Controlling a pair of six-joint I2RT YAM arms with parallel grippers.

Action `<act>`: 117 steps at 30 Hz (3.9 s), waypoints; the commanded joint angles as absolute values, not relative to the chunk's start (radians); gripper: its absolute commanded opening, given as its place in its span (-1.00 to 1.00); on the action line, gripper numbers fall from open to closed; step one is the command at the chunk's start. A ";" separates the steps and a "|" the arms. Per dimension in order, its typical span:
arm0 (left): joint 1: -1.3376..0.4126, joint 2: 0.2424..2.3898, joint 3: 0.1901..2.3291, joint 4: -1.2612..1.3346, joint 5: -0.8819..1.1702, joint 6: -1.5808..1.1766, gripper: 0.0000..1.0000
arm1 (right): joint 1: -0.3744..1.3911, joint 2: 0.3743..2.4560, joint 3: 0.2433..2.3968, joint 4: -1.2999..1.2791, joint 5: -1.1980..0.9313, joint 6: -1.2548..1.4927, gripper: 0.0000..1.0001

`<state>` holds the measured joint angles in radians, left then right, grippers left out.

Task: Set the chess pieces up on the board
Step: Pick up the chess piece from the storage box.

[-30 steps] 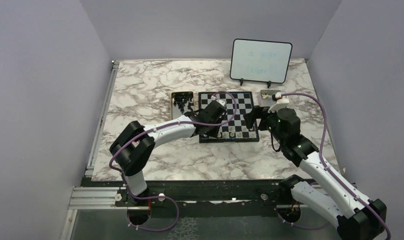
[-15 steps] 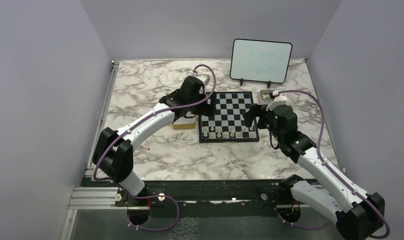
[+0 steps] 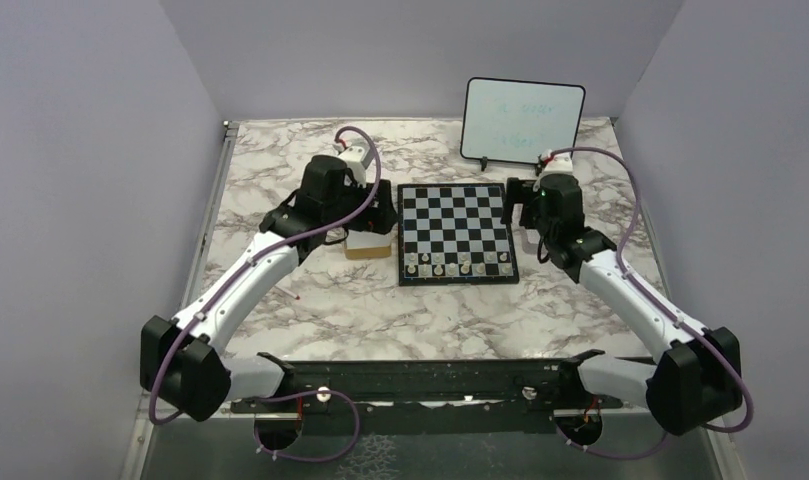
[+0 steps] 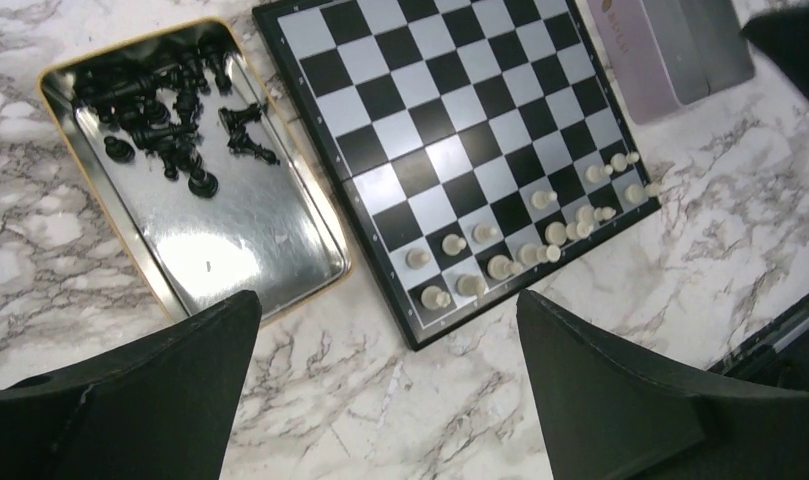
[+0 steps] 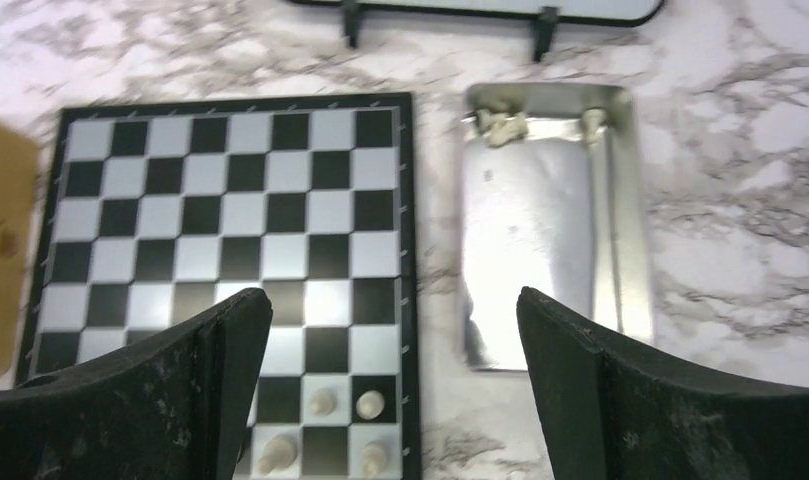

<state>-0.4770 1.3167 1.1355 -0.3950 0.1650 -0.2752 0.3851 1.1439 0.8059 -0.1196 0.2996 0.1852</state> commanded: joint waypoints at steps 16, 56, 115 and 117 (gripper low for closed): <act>-0.469 1.087 0.864 -0.335 0.232 -0.150 0.98 | -0.032 1.567 0.966 0.131 0.024 0.171 -0.36; -0.469 1.072 0.857 -0.344 0.225 -0.128 0.98 | -0.103 1.951 1.110 0.267 -0.234 0.292 -0.24; -0.469 1.057 0.853 -0.344 0.214 -0.126 0.98 | -0.102 1.943 1.059 0.166 -0.026 0.540 -0.59; -0.469 1.058 0.851 -0.345 0.214 -0.126 0.98 | -0.102 1.926 1.058 0.140 -0.010 0.510 -0.59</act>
<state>-0.4732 1.0760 0.8612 -0.3424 0.2138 -0.1364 -0.0986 1.9560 1.0531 0.2958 -0.1093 0.5854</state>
